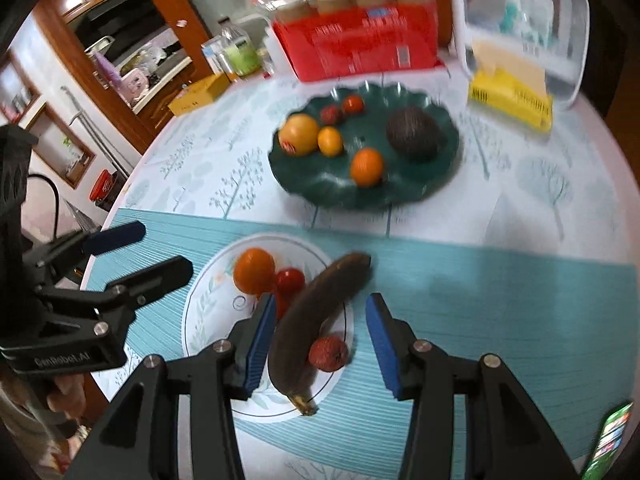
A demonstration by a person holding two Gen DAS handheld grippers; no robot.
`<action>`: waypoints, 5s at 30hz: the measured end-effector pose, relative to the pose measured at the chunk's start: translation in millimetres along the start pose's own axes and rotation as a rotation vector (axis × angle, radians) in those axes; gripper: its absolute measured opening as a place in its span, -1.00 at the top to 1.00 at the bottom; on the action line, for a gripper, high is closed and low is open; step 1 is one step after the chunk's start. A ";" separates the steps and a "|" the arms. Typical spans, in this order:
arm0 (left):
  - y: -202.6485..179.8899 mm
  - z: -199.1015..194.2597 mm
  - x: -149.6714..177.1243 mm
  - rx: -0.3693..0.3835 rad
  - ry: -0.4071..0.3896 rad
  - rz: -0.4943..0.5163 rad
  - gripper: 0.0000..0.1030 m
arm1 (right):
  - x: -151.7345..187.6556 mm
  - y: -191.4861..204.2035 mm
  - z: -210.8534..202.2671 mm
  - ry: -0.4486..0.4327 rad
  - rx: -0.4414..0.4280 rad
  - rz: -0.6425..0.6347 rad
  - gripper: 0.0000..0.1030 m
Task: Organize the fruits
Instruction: 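Move both open tools back to the white plate, then grasp the large orange with the left tool while the right tool grasps the brown banana, then lift the orange and banana and carry both over the green plate, then open the left tool on the orange while the right tool releases the banana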
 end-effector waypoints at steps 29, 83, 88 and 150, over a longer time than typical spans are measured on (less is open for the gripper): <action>9.3 91.2 -9.5 0.241 0.211 -0.064 0.22 | 0.6 4.7 76.5 0.110 -0.079 0.129 0.08; -13.2 -164.4 -107.5 -0.044 -0.214 0.064 0.28 | -140.7 57.6 -162.2 -0.230 -0.116 -0.082 0.37; -21.9 -134.2 -134.5 -0.025 -0.175 0.071 0.27 | -180.2 38.9 -143.0 -0.177 -0.096 -0.033 0.37; -18.1 -29.6 -80.3 -0.094 -0.103 0.069 -0.61 | -119.3 -14.7 -33.0 -0.066 0.103 -0.051 0.29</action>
Point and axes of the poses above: each gripper's, at about its wrist camera, not at the fingertips, and z roughly the way its jaws point, y to its left, x to its underside, the point moved 9 cm from there along z, roughly the way its jaws point, and after that the axes turned 9 degrees about y, right-handed, at the moved point
